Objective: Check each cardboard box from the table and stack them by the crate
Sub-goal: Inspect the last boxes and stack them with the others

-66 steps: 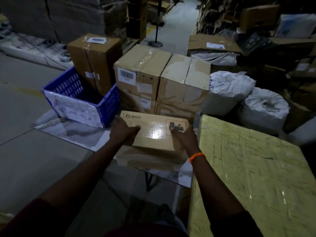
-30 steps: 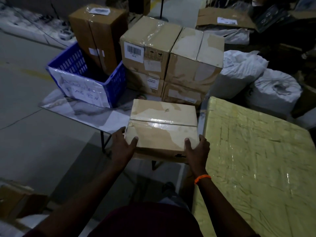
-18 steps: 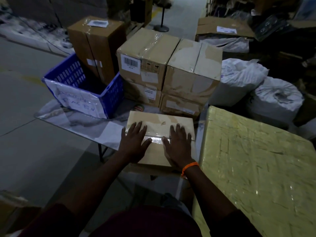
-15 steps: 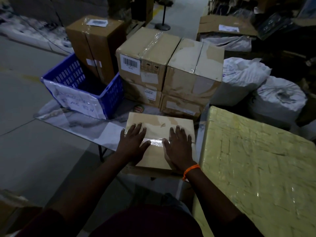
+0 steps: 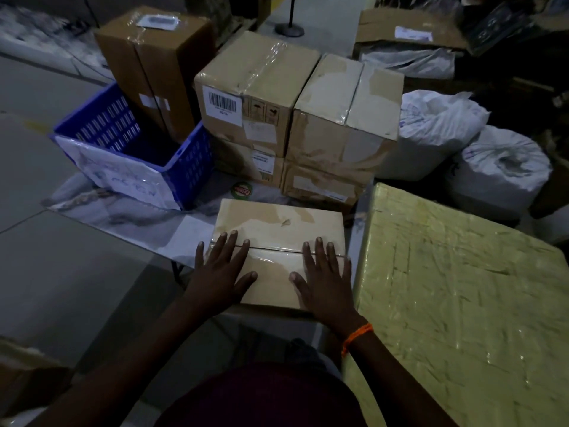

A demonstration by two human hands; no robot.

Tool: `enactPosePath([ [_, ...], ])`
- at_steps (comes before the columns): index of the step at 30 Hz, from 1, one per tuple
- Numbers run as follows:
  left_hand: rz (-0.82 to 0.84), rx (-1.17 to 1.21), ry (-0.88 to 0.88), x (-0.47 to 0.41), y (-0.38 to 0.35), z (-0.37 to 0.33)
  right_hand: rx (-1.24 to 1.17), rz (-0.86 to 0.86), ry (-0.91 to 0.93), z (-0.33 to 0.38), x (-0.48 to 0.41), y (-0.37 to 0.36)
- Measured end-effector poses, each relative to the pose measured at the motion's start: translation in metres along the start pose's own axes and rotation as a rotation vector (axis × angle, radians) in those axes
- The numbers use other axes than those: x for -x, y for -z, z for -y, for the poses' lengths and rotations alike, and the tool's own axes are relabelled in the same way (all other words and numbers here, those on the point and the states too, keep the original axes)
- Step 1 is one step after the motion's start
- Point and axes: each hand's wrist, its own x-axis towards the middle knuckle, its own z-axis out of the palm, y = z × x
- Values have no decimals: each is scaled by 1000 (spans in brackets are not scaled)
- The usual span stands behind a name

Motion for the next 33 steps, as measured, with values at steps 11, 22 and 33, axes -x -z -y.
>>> enactPosePath([
  [11, -9, 64, -20, 8, -9, 5, -53, -50, 2, -3, 16, -6],
  [22, -17, 459, 105, 1, -3, 2, -931, -157, -512, -16, 12, 34],
  [33, -135, 776, 165, 3, -28, -32, -456, -253, -95, 18, 10, 148],
])
